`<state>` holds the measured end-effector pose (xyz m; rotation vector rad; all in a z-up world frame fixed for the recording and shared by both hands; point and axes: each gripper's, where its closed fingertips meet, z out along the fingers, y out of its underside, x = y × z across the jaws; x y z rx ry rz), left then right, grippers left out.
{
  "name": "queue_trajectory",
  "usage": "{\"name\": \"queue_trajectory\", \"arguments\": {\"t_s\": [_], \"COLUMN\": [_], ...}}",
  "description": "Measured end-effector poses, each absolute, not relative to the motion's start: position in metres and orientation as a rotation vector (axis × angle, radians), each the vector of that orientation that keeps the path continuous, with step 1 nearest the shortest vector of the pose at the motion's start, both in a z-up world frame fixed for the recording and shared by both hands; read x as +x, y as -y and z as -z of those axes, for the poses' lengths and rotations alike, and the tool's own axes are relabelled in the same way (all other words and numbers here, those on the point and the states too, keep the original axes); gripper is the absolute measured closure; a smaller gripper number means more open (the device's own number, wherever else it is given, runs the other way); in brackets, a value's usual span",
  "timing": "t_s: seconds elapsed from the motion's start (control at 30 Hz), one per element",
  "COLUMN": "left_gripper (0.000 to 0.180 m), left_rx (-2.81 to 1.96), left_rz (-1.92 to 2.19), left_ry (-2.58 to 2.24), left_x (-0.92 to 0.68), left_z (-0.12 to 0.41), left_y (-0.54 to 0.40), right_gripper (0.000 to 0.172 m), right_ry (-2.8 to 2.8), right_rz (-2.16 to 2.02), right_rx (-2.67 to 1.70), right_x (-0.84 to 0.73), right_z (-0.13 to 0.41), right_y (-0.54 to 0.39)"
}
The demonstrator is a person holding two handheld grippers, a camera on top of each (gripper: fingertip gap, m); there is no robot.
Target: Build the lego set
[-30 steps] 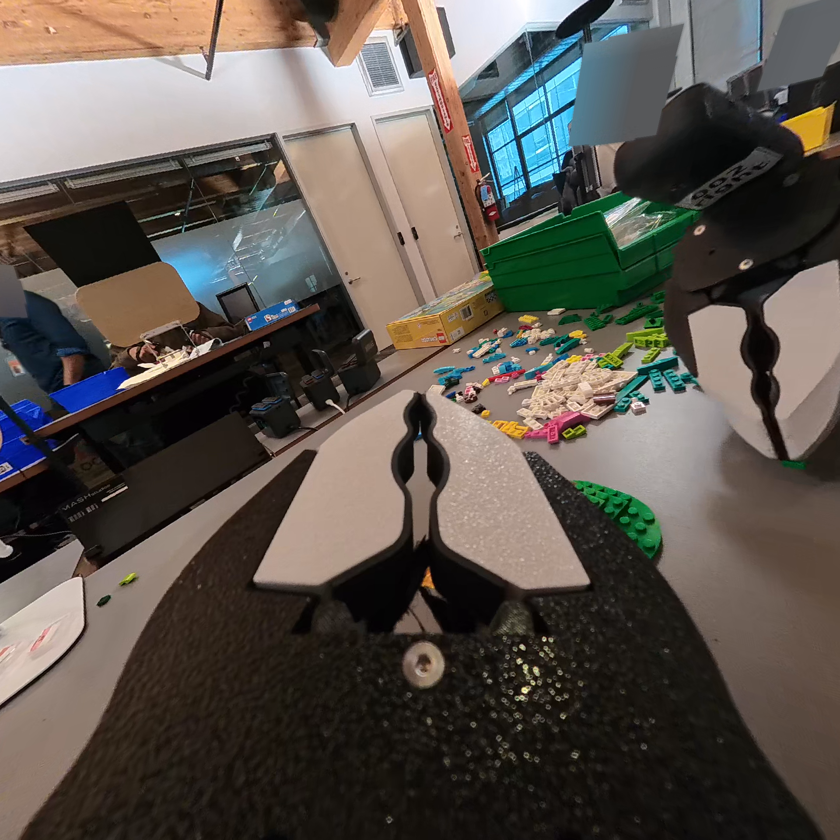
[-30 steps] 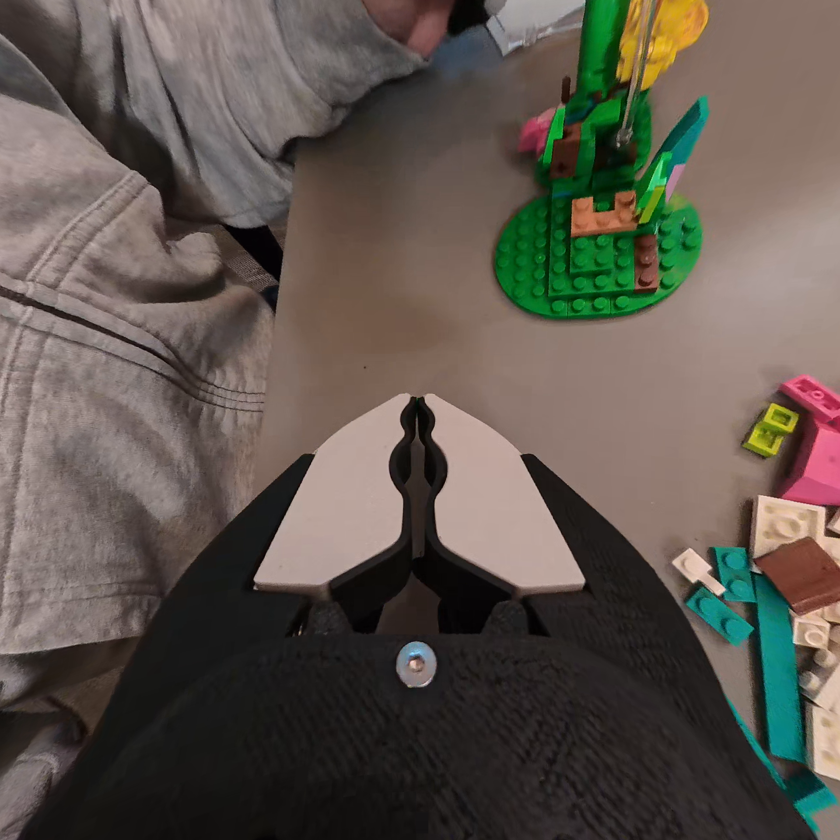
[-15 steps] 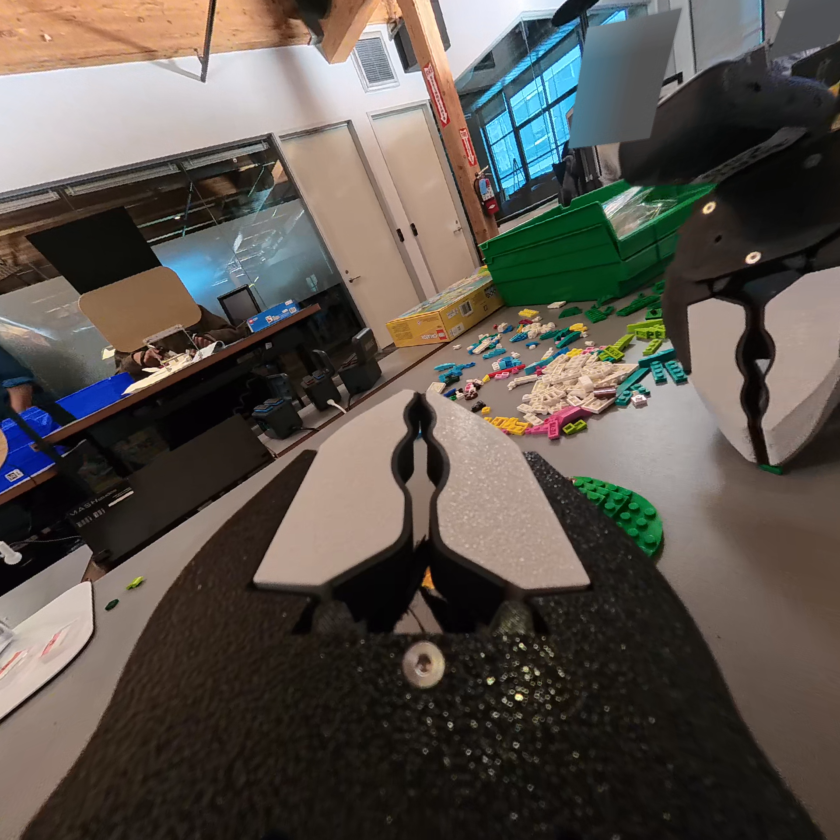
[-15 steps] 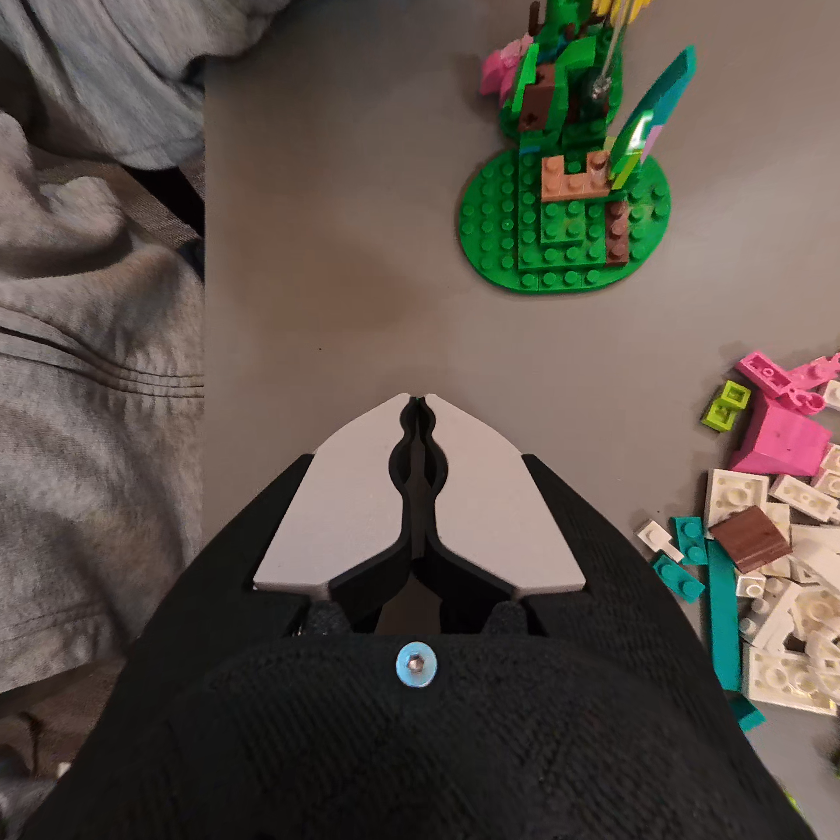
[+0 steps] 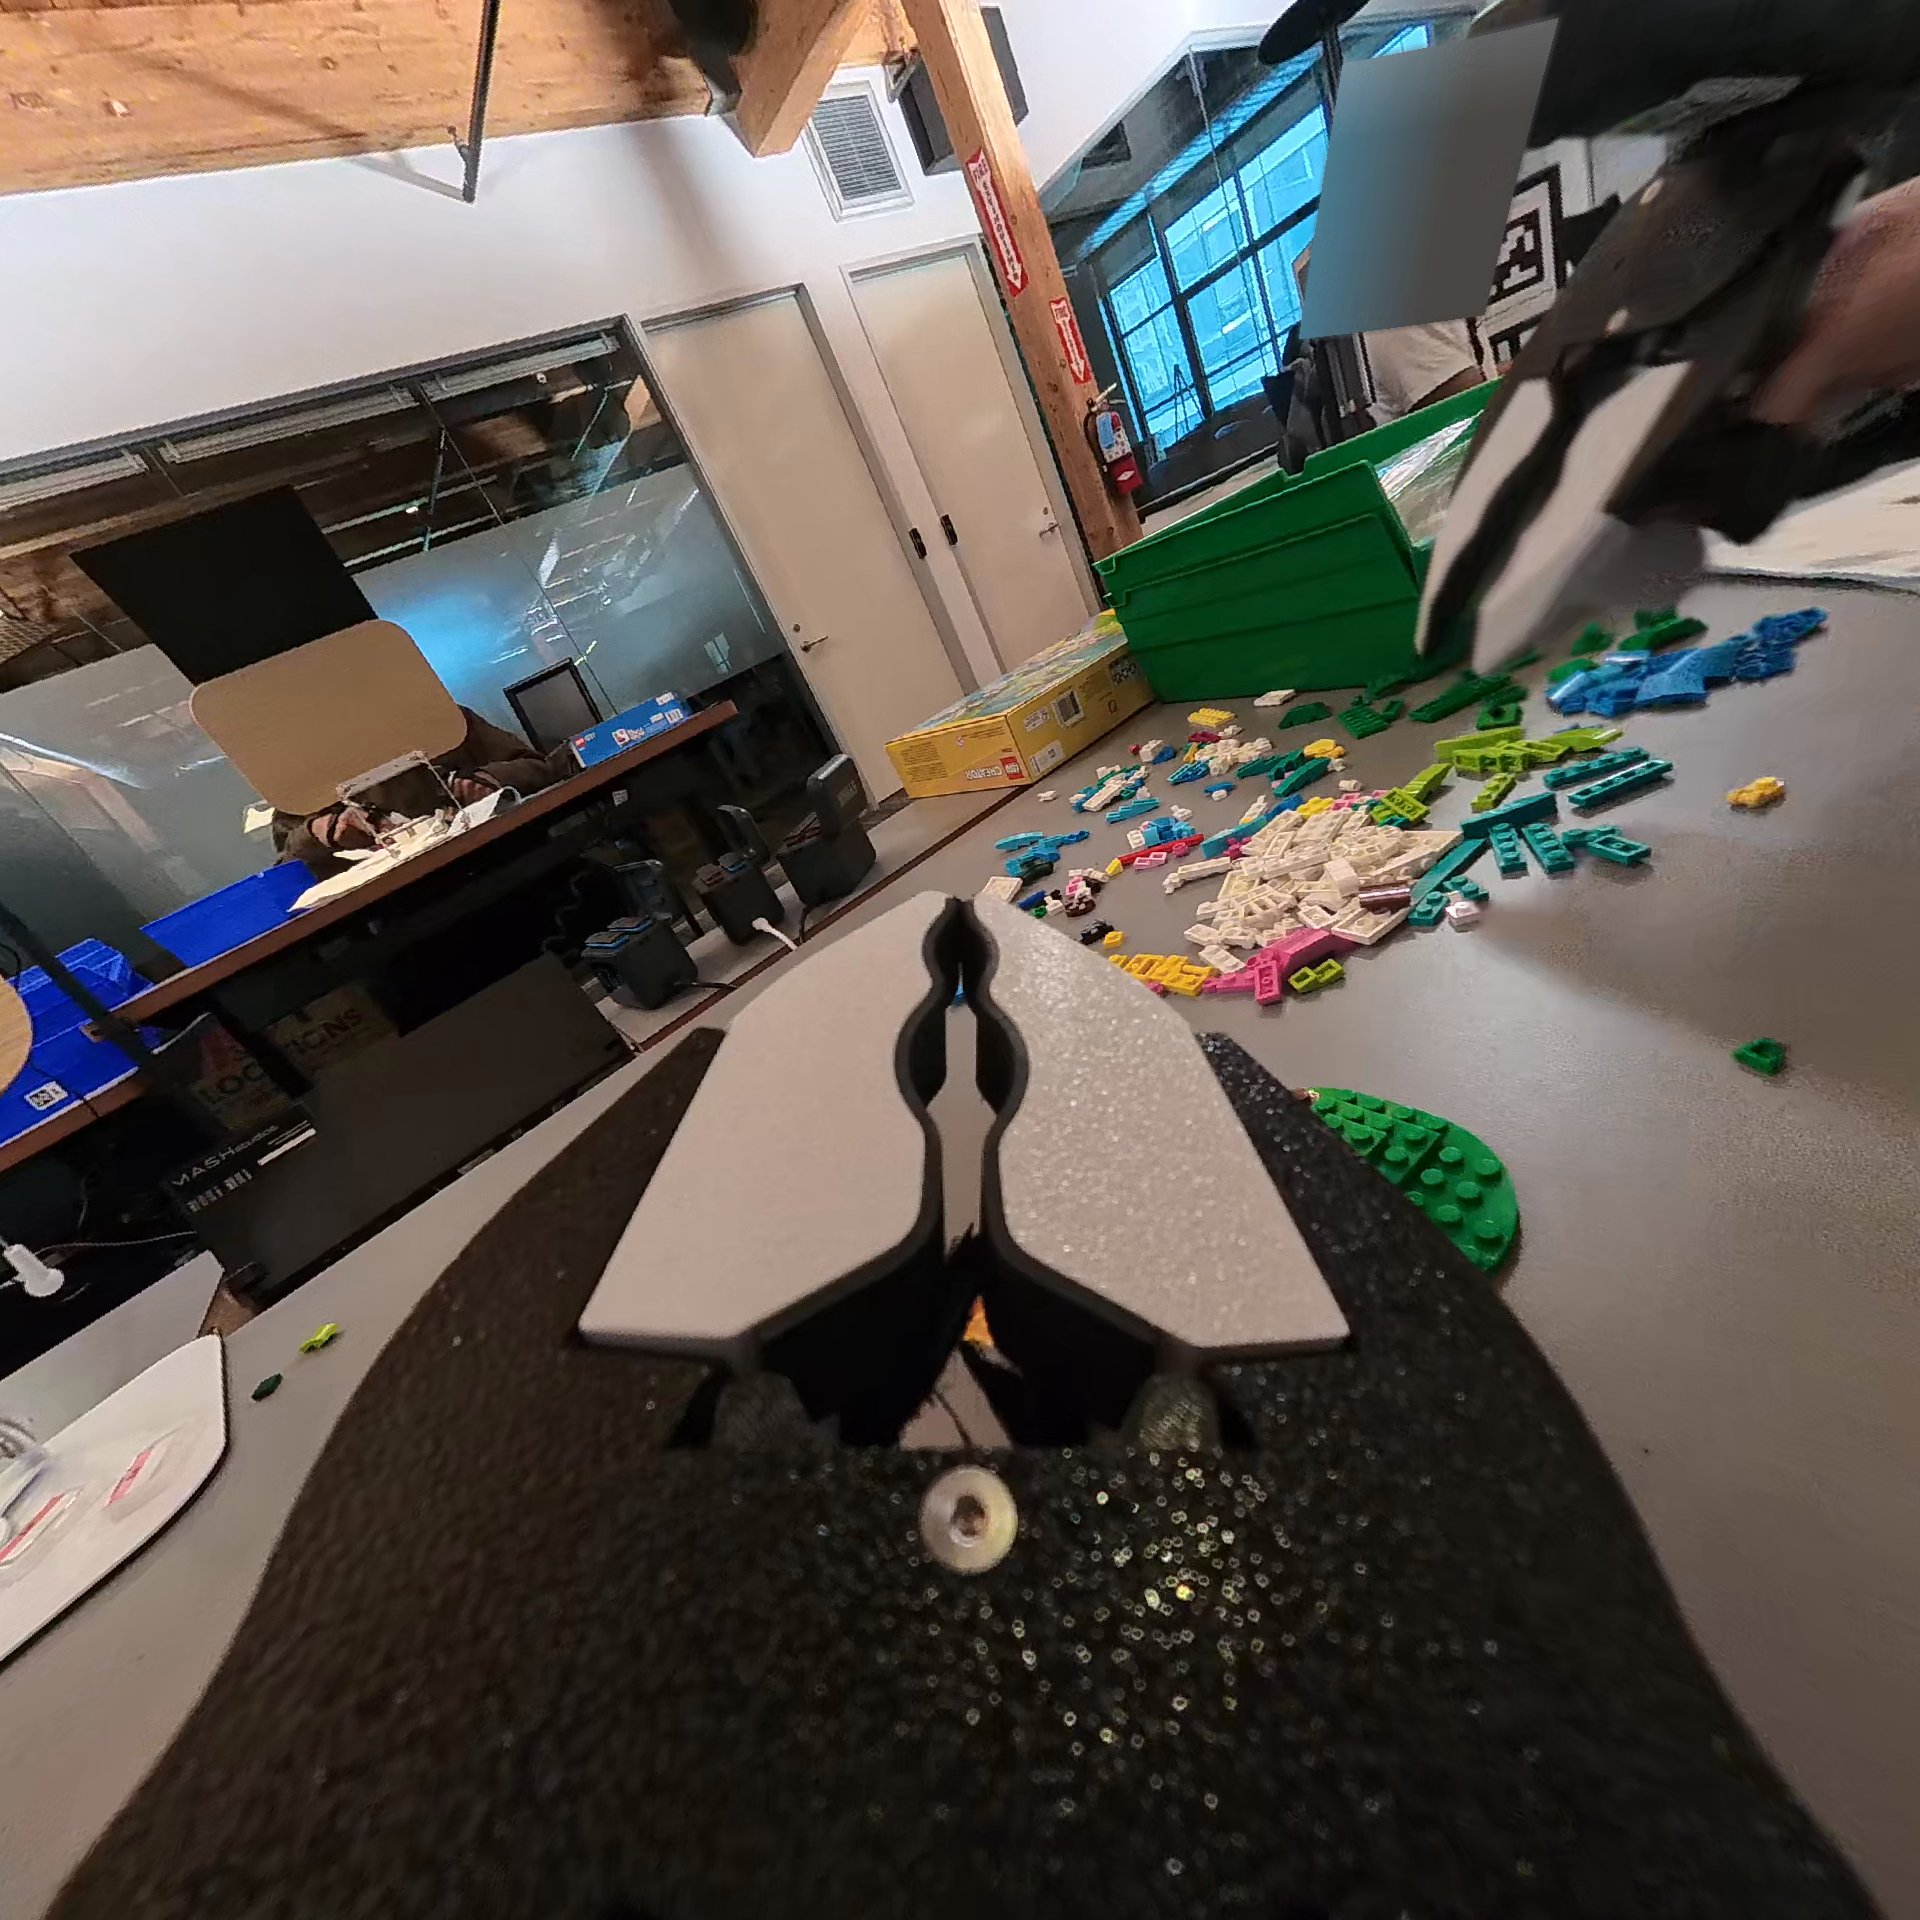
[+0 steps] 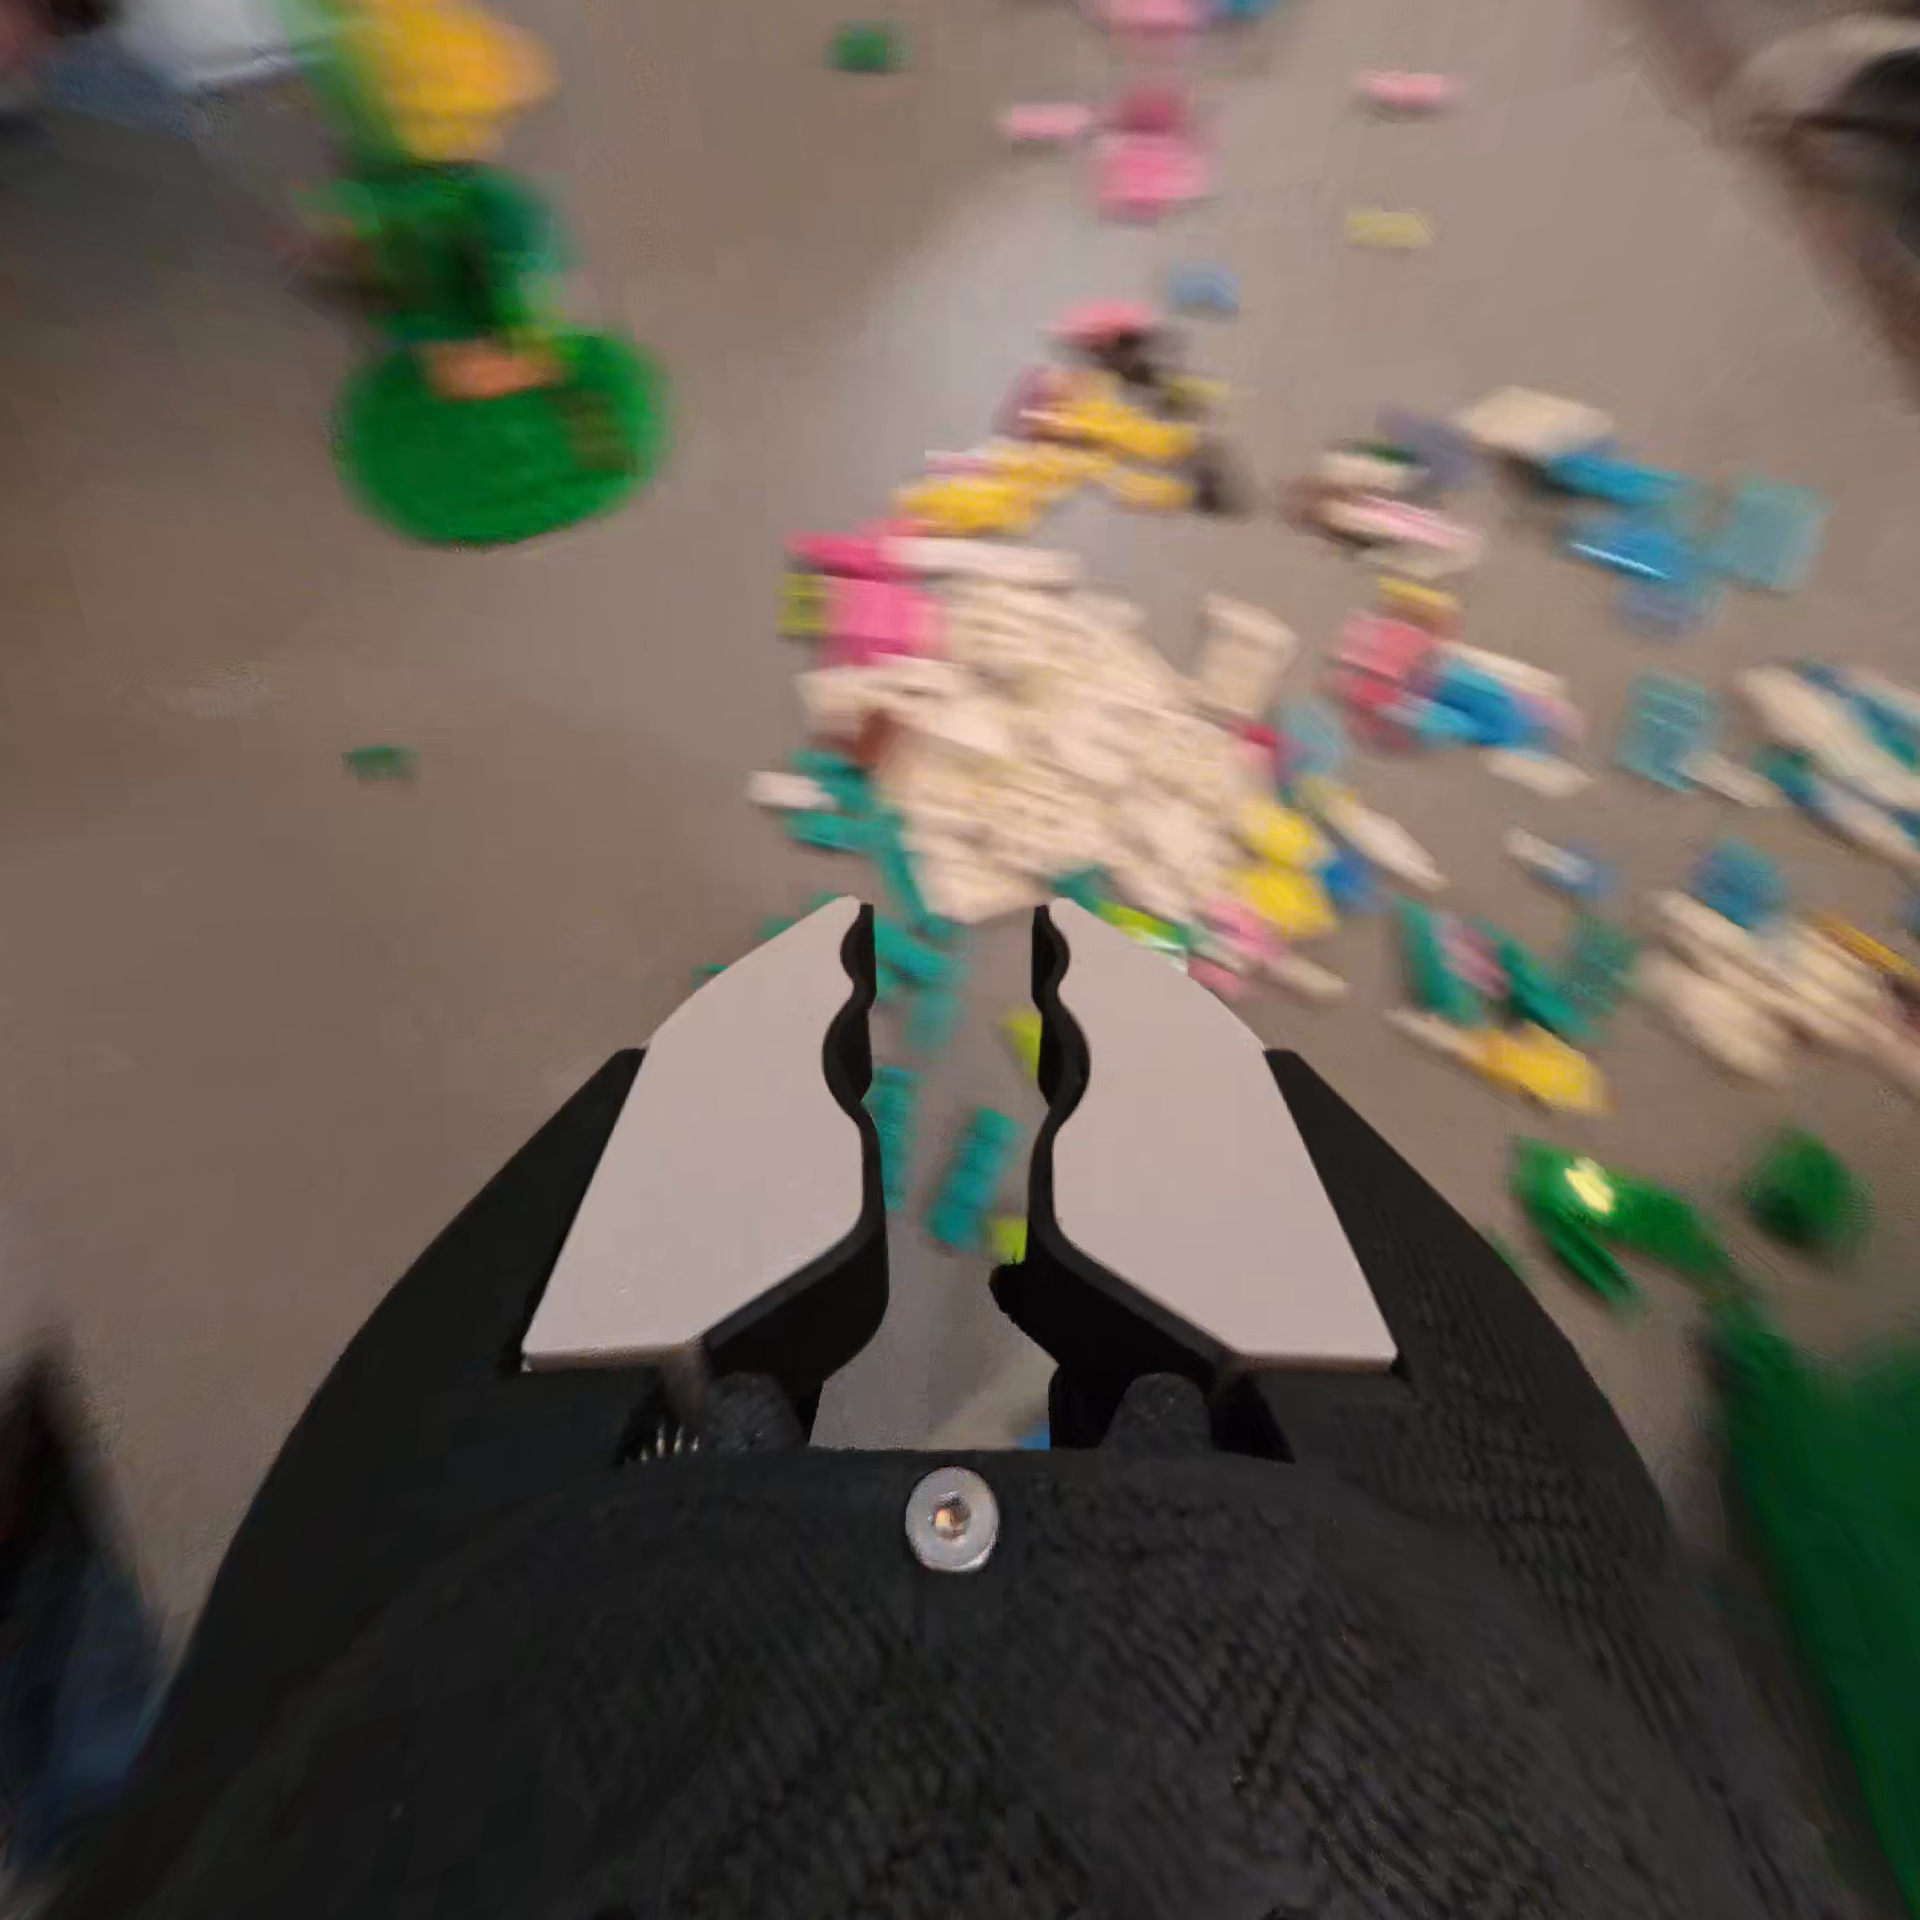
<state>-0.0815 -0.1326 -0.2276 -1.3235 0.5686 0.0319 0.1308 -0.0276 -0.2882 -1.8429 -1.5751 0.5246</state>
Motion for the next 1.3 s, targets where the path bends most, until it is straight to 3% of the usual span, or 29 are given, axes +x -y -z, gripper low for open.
{"name": "queue_trajectory", "arguments": {"t_s": [0.03, 0.17, 0.33, 0.73, 1.3], "left_gripper": [0.18, 0.18, 0.18, 0.18, 0.18], "left_rx": [-1.322, -1.324, -1.323, -1.32, -1.32], "left_rz": [-0.033, -0.038, -0.049, -0.053, -0.052], "left_ry": [-0.569, -0.569, -0.559, -0.568, -0.585], "left_x": [-0.081, -0.081, -0.083, -0.082, -0.079], "left_z": [0.227, 0.228, 0.227, 0.227, 0.228], "left_y": [0.133, 0.132, 0.132, 0.133, 0.134], "right_gripper": [0.144, 0.147, 0.153, 0.17, 0.169], "right_ry": [1.406, 1.026, 0.904, 0.836, 0.947], "right_rz": [-0.388, -0.113, -0.287, -0.084, -0.184], "right_rx": [-1.889, -2.03, -2.223, -2.363, -2.286], "right_x": [0.154, 0.239, 0.259, 0.28, 0.264], "right_z": [0.281, 0.285, 0.32, 0.345, 0.345], "right_y": [-0.006, -0.073, -0.079, -0.088, -0.09]}}
